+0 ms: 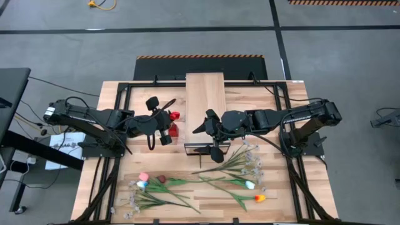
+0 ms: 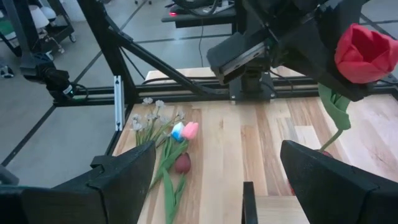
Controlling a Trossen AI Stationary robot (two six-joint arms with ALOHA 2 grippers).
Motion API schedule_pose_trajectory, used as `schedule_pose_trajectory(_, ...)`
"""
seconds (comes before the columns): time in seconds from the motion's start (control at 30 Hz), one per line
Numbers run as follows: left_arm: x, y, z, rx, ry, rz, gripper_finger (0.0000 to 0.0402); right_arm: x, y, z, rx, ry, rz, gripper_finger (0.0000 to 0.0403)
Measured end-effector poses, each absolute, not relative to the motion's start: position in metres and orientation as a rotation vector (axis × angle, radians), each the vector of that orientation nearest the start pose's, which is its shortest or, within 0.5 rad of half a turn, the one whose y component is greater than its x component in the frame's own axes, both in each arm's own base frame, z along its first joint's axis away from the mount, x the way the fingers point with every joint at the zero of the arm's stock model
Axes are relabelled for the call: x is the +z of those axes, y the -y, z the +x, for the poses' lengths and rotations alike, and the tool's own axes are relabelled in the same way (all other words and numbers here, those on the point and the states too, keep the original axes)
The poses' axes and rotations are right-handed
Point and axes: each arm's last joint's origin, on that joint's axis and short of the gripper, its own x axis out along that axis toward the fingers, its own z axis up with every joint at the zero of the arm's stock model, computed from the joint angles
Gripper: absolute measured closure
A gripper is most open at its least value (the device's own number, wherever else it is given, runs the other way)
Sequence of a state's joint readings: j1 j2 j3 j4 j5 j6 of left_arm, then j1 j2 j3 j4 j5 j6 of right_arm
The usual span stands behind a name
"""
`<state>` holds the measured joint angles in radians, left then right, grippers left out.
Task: Pick and place flowers into a vace then onto a shelf
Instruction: Put the red tulip into the red flower vase
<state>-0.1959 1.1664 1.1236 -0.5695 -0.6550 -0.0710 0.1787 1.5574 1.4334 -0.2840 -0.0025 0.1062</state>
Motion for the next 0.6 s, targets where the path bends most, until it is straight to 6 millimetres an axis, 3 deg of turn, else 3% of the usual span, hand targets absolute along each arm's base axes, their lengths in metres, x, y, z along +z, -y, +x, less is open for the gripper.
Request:
schedule_pose_trajectory(0.27,0.339,0.03,0.233,0.481,-0.578,0.146,0.0384,0.358,-0.065,0.35,0.161,-0.416,0.068,0.0065)
schedule_pose_trajectory(0.6,0.312,0.03,0.234,0.501,-0.619,0.165,0.0369,0.358,-0.065,0.35,0.161,-0.416,0.068,0.0065)
